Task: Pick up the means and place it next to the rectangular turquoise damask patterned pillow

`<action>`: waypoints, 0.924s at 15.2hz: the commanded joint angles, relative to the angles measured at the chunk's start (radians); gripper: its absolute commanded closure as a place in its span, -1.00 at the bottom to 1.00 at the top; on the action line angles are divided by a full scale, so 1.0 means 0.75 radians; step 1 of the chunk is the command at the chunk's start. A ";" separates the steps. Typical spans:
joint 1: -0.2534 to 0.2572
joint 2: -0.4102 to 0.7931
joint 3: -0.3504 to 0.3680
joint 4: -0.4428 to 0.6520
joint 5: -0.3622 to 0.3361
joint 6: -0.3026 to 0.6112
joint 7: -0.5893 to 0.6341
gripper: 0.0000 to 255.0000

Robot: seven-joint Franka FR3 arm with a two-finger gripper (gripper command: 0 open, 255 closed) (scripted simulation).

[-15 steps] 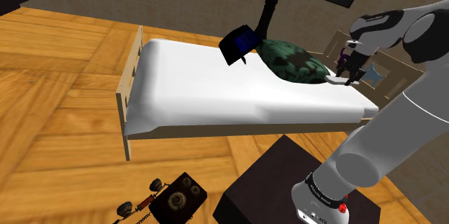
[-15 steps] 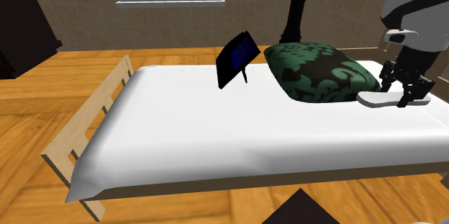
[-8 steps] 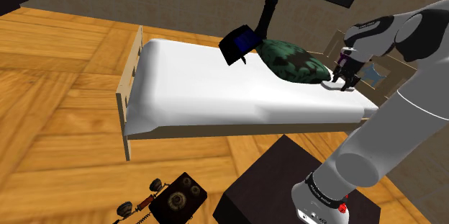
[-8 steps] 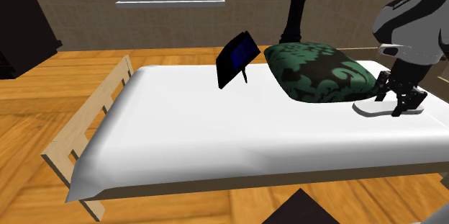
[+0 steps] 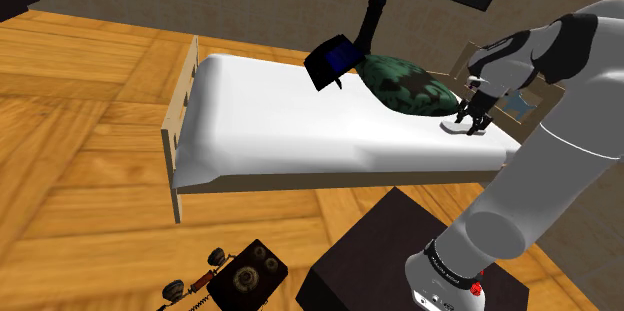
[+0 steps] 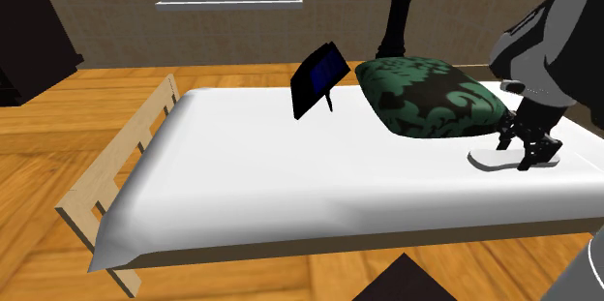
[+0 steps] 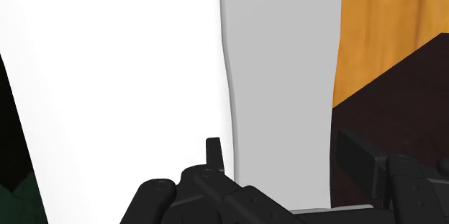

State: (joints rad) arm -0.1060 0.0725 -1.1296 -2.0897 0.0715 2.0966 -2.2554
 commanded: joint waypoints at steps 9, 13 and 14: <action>-0.078 0.172 0.062 -0.078 0.194 0.150 -0.135 1.00; -0.100 0.205 0.083 -0.090 0.234 0.178 -0.163 1.00; -0.100 0.205 0.083 -0.090 0.234 0.178 -0.163 1.00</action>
State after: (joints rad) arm -0.1799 0.2257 -1.0676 -2.1559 0.2455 2.2284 -2.3762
